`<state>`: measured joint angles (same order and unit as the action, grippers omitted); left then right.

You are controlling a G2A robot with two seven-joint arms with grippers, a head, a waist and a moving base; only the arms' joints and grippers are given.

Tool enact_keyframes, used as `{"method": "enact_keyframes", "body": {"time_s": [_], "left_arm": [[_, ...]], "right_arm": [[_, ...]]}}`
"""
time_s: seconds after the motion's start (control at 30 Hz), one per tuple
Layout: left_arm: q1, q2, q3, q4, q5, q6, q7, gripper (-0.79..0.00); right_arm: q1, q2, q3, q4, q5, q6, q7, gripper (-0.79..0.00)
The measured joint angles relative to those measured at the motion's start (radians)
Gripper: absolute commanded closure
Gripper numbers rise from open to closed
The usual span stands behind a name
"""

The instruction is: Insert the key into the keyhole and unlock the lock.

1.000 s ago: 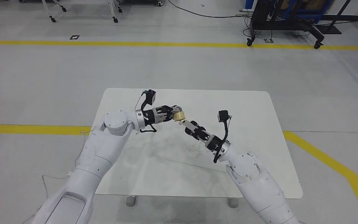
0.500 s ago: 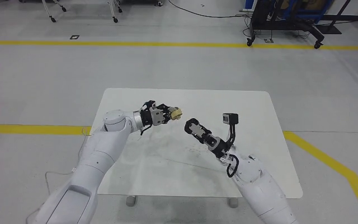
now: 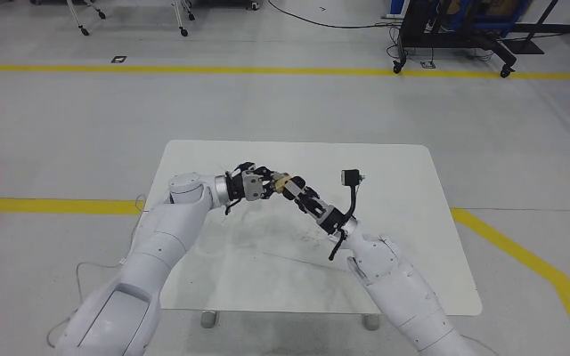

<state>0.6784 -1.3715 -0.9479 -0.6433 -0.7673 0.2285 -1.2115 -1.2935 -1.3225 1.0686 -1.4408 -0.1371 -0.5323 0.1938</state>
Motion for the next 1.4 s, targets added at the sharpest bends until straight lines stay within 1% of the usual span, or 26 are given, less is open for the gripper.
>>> {"method": "enact_keyframes", "body": {"time_s": [0.03, 0.07, 0.1, 0.17, 0.23, 0.27, 0.33, 0.37, 0.4, 0.47, 0.57, 0.67, 0.77, 0.87, 0.97, 1.17, 1.2, 1.23, 1.3, 1.4], "left_arm": [[-0.002, -0.001, 0.000, 0.003, -0.001, -0.003, -0.002, 0.000], [-0.003, -0.003, 0.000, 0.006, -0.002, -0.008, -0.006, 0.000], [-0.004, -0.004, 0.000, 0.007, -0.004, -0.016, -0.008, 0.000], [-0.006, -0.005, -0.002, 0.009, -0.005, -0.042, -0.009, 0.000], [-0.007, -0.006, -0.009, 0.010, -0.008, -0.068, 0.000, 0.000], [-0.007, -0.006, -0.014, 0.009, -0.011, -0.086, 0.004, 0.000], [-0.006, -0.004, -0.023, 0.006, -0.010, -0.118, 0.012, 0.000], [-0.006, -0.003, -0.028, 0.001, -0.005, -0.141, 0.016, 0.000], [-0.004, -0.001, -0.030, -0.004, 0.000, -0.158, 0.015, 0.000], [-0.003, 0.003, -0.033, -0.020, 0.034, -0.205, 0.024, 0.000], [0.011, 0.009, -0.036, -0.055, 0.073, -0.266, 0.030, 0.000], [0.028, 0.014, -0.041, -0.084, 0.074, -0.273, -0.013, 0.000], [0.036, 0.017, -0.044, -0.100, 0.077, -0.267, -0.048, 0.000], [0.042, 0.019, -0.047, -0.109, 0.078, -0.263, -0.063, 0.000], [0.048, 0.021, -0.053, -0.118, 0.070, -0.263, -0.082, 0.000], [0.049, 0.024, -0.053, -0.127, 0.082, -0.247, -0.113, 0.000], [0.050, 0.024, -0.052, -0.128, 0.084, -0.246, -0.114, 0.000], [0.050, 0.024, -0.051, -0.129, 0.086, -0.244, -0.115, 0.000], [0.050, 0.024, -0.051, -0.130, 0.089, -0.242, -0.116, 0.000], [0.049, 0.024, -0.051, -0.130, 0.090, -0.238, -0.119, 0.000]], "right_arm": [[-0.001, -0.001, -0.001, 0.000, -0.011, 0.003, -0.012, 0.000], [-0.004, -0.001, 0.000, -0.003, -0.025, 0.002, -0.027, -0.068], [-0.009, -0.001, 0.001, -0.009, -0.030, -0.004, -0.034, -0.268], [-0.029, 0.002, 0.008, -0.033, 0.004, -0.045, -0.017, -0.363], [-0.050, 0.008, 0.020, -0.054, 0.070, -0.087, 0.042, -0.385], [-0.062, 0.014, 0.029, -0.065, 0.121, -0.105, 0.098, -0.391], [-0.075, 0.023, 0.042, -0.076, 0.206, -0.100, 0.195, -0.376], [-0.077, 0.029, 0.050, -0.079, 0.265, -0.078, 0.264, -0.357], [-0.077, 0.033, 0.056, -0.077, 0.307, -0.055, 0.315, -0.363], [-0.070, 0.041, 0.065, -0.061, 0.395, 0.023, 0.428, -0.369], [-0.044, 0.045, 0.069, -0.031, 0.482, 0.127, 0.533, -0.354], [-0.022, 0.043, 0.057, -0.004, 0.575, 0.170, 0.618, -0.376], [0.004, 0.040, 0.049, 0.035, 0.674, 0.178, 0.699, -0.376], [0.029, 0.037, 0.045, 0.072, 0.737, 0.178, 0.741, -0.369], [0.048, 0.033, 0.039, 0.103, 0.776, 0.188, 0.751, -0.360], [0.078, 0.025, 0.020, 0.150, 0.822, 0.205, 0.771, -0.296], [0.082, 0.024, 0.017, 0.155, 0.826, 0.205, 0.772, -0.274], [0.085, 0.022, 0.014, 0.161, 0.831, 0.204, 0.773, -0.234], [0.091, 0.019, 0.009, 0.171, 0.843, 0.201, 0.776, -0.200], [0.097, 0.017, 0.004, 0.182, 0.855, 0.198, 0.779, -0.179]]}}
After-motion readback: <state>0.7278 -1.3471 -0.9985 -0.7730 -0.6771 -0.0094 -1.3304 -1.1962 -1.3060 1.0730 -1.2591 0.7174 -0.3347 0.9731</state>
